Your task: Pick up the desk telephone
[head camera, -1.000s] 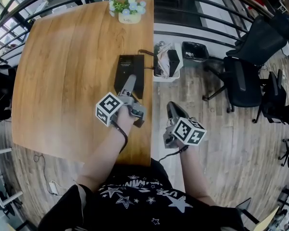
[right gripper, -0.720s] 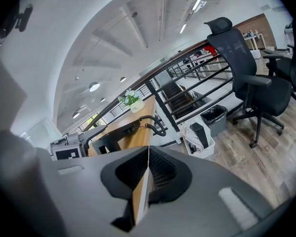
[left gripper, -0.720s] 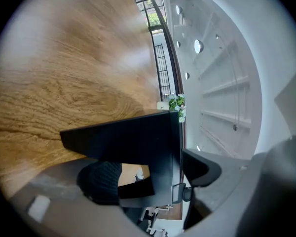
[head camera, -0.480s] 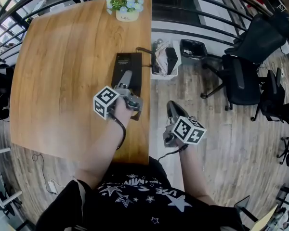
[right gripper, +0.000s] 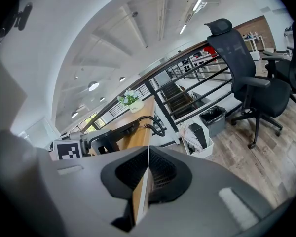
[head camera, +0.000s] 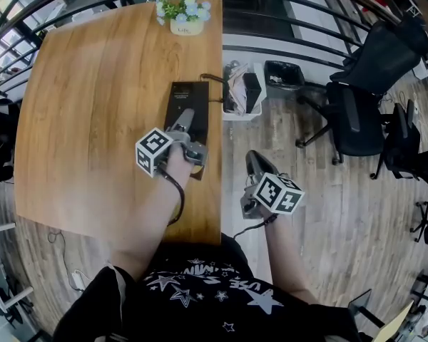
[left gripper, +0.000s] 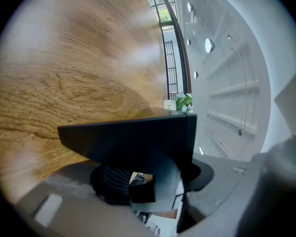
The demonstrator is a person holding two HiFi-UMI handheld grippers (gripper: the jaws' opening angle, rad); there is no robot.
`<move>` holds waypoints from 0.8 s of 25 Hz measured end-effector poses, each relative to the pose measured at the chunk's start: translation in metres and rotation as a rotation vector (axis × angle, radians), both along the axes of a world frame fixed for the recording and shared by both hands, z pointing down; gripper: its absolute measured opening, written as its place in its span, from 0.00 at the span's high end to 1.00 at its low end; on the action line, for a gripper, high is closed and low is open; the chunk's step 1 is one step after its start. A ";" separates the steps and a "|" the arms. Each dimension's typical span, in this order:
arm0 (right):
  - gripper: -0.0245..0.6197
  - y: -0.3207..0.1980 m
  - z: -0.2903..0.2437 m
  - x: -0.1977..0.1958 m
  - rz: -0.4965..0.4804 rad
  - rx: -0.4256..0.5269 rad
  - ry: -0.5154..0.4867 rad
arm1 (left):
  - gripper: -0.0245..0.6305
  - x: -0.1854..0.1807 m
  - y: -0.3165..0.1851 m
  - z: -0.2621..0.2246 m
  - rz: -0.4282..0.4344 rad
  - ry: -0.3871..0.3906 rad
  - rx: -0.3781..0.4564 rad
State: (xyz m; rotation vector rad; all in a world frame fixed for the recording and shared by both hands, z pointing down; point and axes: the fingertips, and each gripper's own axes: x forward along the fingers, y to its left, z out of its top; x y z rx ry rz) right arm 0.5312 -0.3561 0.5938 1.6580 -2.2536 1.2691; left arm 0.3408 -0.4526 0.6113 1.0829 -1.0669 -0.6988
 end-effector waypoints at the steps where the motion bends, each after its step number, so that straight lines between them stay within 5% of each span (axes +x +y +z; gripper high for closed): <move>1: 0.95 0.000 -0.001 0.000 0.001 0.002 0.001 | 0.58 -0.001 0.001 0.000 0.010 0.000 0.002; 11: 0.95 0.009 -0.018 -0.012 -0.003 0.032 0.030 | 0.61 -0.011 0.019 -0.006 0.124 -0.030 0.013; 20: 0.96 0.029 -0.047 -0.026 0.047 0.072 0.082 | 0.62 -0.028 0.048 -0.039 0.276 0.018 0.155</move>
